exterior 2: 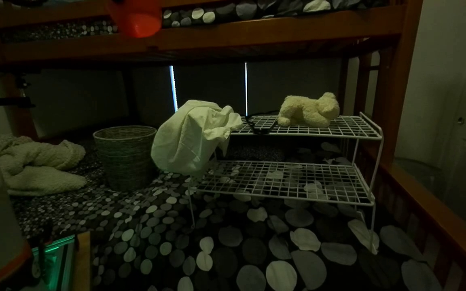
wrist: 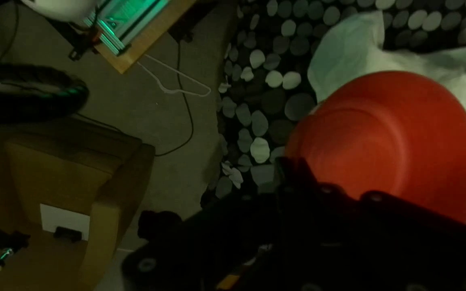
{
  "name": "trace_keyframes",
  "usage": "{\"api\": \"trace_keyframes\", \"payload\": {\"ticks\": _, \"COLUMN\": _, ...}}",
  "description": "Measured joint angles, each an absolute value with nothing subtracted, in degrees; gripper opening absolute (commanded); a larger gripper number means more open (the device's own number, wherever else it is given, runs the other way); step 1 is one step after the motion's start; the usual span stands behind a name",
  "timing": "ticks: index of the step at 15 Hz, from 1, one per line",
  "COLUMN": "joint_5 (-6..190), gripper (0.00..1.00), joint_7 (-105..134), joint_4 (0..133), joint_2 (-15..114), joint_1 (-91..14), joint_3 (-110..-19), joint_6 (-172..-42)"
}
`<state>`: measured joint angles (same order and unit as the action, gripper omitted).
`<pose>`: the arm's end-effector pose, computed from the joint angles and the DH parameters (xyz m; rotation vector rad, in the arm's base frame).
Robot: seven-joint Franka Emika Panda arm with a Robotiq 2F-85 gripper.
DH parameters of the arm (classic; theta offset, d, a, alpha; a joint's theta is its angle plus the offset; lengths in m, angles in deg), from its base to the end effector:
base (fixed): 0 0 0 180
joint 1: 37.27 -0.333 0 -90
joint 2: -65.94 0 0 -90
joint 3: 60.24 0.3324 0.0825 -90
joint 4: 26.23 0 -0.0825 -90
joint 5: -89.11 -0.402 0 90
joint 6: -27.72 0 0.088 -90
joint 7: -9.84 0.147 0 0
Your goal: Put the red bowl on the white stand on the top shelf
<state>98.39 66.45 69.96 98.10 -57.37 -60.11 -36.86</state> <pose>0.2971 0.0806 0.7644 2.8420 -1.0465 0.1501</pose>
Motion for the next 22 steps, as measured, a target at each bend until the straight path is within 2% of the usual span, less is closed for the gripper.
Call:
{"api": "trace_keyframes", "payload": {"ticks": 4, "joint_5": 96.20, "gripper": 0.01, "joint_7": 55.41, "joint_4": 69.26, "joint_2": 93.17, "joint_1": -45.06, "joint_3": -61.67, "joint_6": -47.79}}
{"api": "trace_keyframes", "payload": {"ticks": 11, "joint_5": 78.57, "gripper": 0.01, "joint_7": 33.36, "joint_4": 68.63, "joint_2": 87.89, "joint_1": -37.26, "joint_3": -68.91, "joint_6": -62.92}}
{"api": "trace_keyframes", "payload": {"ticks": 15, "joint_5": 65.81, "gripper": 0.03, "joint_7": 25.33, "joint_4": 68.61, "joint_2": 84.16, "joint_1": -36.19, "joint_3": -72.21, "joint_6": -63.34}}
{"api": "trace_keyframes", "payload": {"ticks": 22, "joint_5": 65.42, "gripper": 0.01, "joint_7": 25.16, "joint_4": 68.02, "joint_2": 82.89, "joint_1": -34.52, "joint_3": -70.72, "joint_6": -63.26}}
